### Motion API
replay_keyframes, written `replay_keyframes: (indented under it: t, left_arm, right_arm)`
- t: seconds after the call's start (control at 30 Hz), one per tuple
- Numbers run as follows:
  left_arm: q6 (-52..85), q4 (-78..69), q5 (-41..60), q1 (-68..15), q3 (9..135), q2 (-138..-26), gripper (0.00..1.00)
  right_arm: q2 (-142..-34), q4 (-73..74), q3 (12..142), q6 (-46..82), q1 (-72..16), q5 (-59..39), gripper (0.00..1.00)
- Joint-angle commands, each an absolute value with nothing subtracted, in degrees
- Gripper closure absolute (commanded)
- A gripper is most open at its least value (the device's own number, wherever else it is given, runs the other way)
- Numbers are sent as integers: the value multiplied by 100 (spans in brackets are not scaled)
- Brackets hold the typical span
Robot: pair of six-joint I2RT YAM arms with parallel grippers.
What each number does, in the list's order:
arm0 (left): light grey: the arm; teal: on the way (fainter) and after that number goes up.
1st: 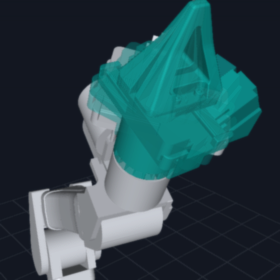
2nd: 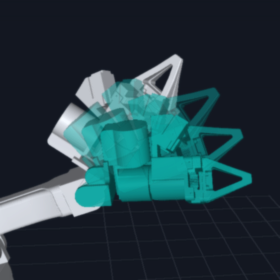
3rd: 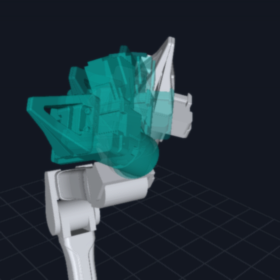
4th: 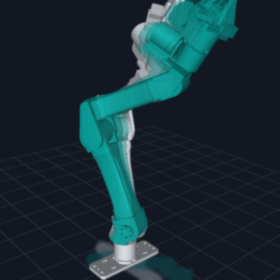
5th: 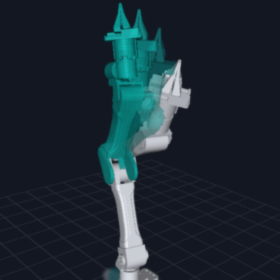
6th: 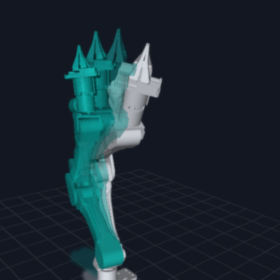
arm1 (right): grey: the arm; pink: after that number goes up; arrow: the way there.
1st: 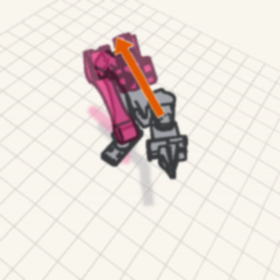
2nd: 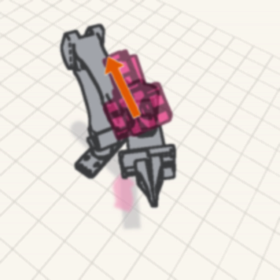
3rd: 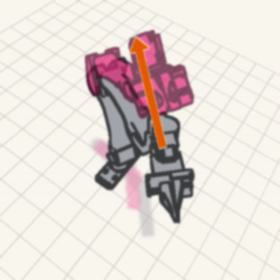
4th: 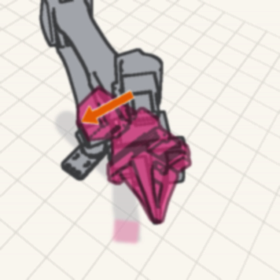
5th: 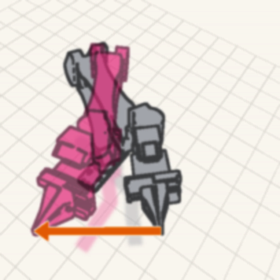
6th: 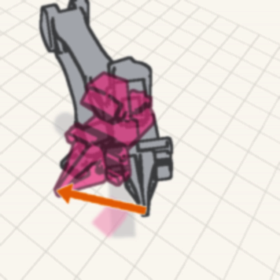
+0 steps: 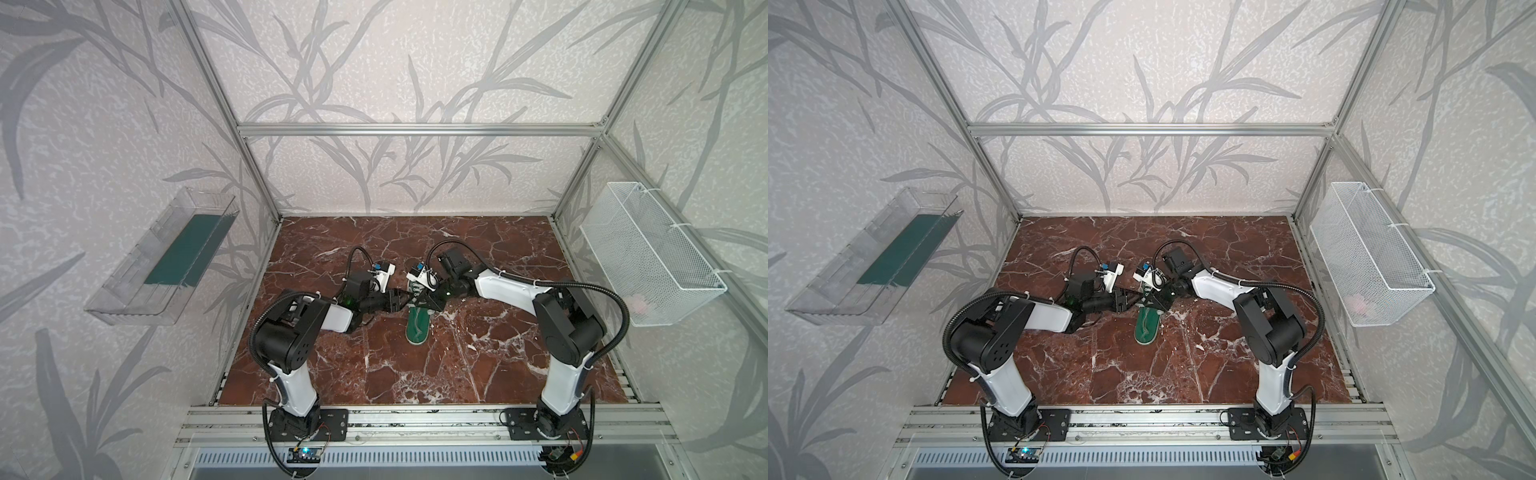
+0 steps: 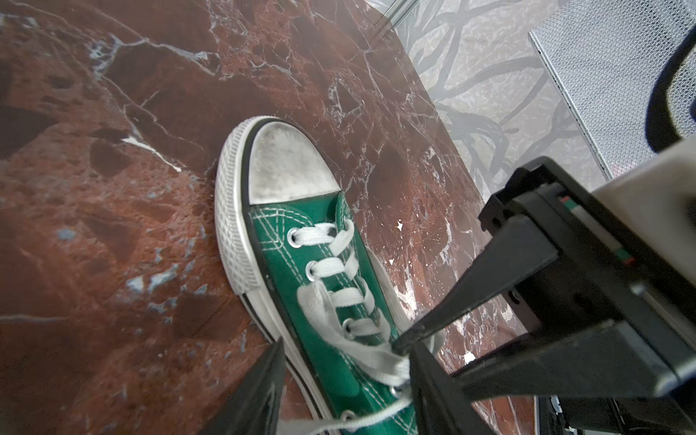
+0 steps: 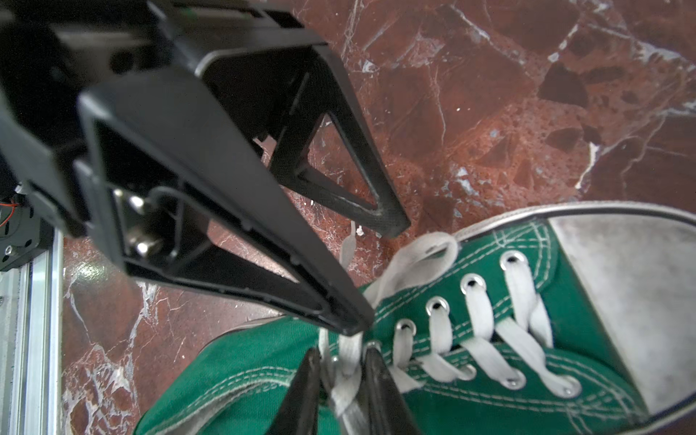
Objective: Tie the shoes
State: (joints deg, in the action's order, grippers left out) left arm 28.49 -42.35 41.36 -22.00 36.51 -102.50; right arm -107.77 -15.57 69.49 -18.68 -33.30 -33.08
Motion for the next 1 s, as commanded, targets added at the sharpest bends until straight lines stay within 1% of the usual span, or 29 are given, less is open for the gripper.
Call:
replay_keyframes:
  t: [0.0, 0.07, 0.2, 0.4, 0.47, 0.63, 0.83, 0.9, 0.97]
  left_arm:
    - [2934, -4395, 4298, -2204, 3813, -10397, 45]
    - [2953, -4406, 4328, -2199, 3866, -10452, 45]
    - [2996, -4541, 4466, -2192, 3929, -10559, 49]
    - [3174, -4915, 4630, -2132, 3929, -10700, 63]
    - [3200, -4964, 4669, -2122, 3937, -10721, 65]
    - [3304, -5155, 4650, -2071, 3863, -10717, 82]
    - [3437, -5412, 4580, -1986, 3728, -10690, 97]
    - [3446, -5416, 4556, -1969, 3705, -10670, 100]
    - [3455, -5444, 4544, -1961, 3687, -10655, 100]
  right_arm:
    - [-10657, -1535, 6868, -1898, -3334, -3366, 76]
    - [-10661, -1536, 6872, -1898, -3338, -3379, 77]
    - [-10665, -1531, 6869, -1898, -3332, -3401, 77]
    - [-10666, -1558, 6880, -1914, -3338, -3401, 78]
    - [-10674, -1569, 6882, -1924, -3337, -3394, 78]
    - [-10669, -1591, 6897, -1934, -3335, -3368, 79]
    - [-10684, -1600, 6900, -1934, -3333, -3366, 79]
    - [-10694, -1625, 6911, -1941, -3335, -3360, 79]
    - [-10696, -1627, 6914, -1942, -3336, -3349, 79]
